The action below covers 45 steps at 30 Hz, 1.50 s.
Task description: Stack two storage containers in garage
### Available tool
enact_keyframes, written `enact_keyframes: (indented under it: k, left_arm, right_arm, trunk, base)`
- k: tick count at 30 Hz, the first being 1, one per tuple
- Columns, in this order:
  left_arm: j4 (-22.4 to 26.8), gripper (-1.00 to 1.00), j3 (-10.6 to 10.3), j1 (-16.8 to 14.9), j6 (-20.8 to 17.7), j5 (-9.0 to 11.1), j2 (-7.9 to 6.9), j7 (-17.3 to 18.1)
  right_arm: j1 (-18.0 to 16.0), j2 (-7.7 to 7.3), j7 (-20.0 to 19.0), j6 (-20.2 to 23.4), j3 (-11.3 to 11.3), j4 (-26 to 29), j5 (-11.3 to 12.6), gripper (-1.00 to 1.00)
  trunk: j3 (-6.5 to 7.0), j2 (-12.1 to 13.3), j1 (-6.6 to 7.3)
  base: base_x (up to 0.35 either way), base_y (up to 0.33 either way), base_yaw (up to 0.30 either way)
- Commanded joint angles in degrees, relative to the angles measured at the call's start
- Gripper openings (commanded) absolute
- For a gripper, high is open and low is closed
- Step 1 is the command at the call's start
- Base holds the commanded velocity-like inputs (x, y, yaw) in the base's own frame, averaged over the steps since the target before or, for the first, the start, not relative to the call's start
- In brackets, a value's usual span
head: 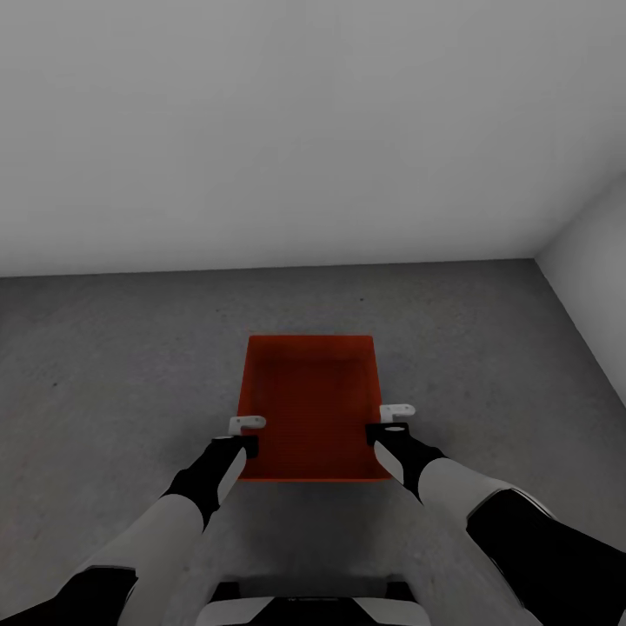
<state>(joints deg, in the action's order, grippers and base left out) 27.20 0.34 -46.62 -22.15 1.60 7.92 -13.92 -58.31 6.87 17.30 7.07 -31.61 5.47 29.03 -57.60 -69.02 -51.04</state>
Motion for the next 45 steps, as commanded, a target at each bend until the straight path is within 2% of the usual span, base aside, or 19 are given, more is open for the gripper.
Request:
enact_keyframes:
  k: [1, 5, 13, 45]
  left_arm:
    - [1.1, -1.0, 0.42, -0.05, -0.09, 1.39, 0.67, 0.46]
    - [1.1, -1.0, 0.44, -0.05, -0.09, 1.39, 0.67, 0.46]
    - [1.1, -1.0, 0.42, -0.05, -0.09, 1.39, 0.67, 0.47]
    - [1.1, -1.0, 0.42, -0.05, -0.11, 1.39, 0.68, 0.38]
  right_arm:
    - [0.04, -0.02, 0.27, 0.4, -2.67, 0.06, 0.5, -1.0]
    - [0.04, -0.02, 0.27, 0.4, -2.67, 0.06, 0.5, -1.0]
    - [0.04, -0.02, 0.27, 0.4, -2.67, 0.06, 0.5, -1.0]
    - [0.04, -0.02, 0.27, 0.4, -2.67, 0.06, 0.5, -1.0]
  trunk:
    - [-0.03, -0.02, 0.0]
    - [-0.03, -0.02, 0.0]
    - [-1.47, -3.23, -1.76]
    - [-2.13, -3.23, -1.76]
  base:
    - [0.0, 0.0, 0.0]
    - [0.0, 0.0, 0.0]
    - [0.0, 0.0, 0.0]
    - [0.0, 0.0, 0.0]
